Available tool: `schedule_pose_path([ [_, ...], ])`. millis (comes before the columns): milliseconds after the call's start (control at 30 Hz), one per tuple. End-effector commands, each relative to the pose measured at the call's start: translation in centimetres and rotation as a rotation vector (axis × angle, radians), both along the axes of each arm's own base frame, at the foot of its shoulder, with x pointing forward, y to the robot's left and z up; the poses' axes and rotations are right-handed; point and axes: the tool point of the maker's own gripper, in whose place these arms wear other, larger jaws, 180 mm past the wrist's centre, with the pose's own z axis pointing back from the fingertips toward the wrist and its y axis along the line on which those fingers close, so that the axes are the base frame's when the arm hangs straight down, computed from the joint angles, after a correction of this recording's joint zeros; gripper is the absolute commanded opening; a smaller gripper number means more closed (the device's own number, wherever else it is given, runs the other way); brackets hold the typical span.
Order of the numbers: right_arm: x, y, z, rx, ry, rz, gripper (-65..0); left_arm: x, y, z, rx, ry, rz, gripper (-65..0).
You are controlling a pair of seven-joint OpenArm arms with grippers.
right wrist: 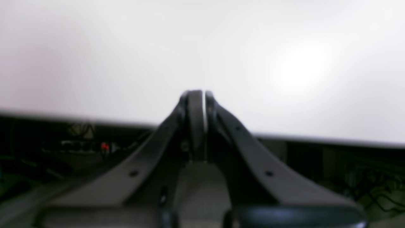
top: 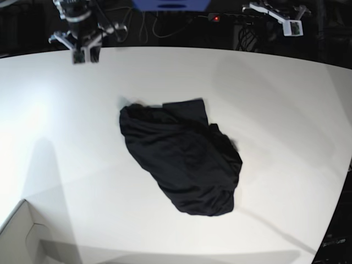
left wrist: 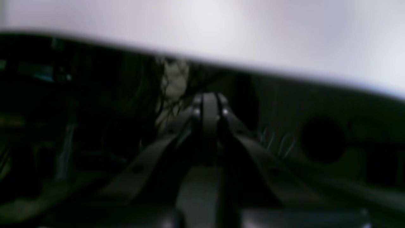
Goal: Layout the t-shirt on the table in an organized manner, then fold the t-shirt properly
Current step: 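Lower the right gripper onto the black shirt and pinch its edge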
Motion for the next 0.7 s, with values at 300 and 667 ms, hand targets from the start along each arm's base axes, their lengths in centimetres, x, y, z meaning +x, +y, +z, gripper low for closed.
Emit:
schedule_pose_path([
  [300, 8.0, 10.3, 4.1, 0.148, -0.149, 0.232, -61.2, 1.8, 0.8, 2.9, 0.021, -0.1, 0.014, -65.0],
  [667, 12.7, 17.3, 7.1, 0.19, -0.239, 0.41, -30.4, 2.6, 0.5, 3.9, 0.017, -0.133, 0.01, -63.1],
])
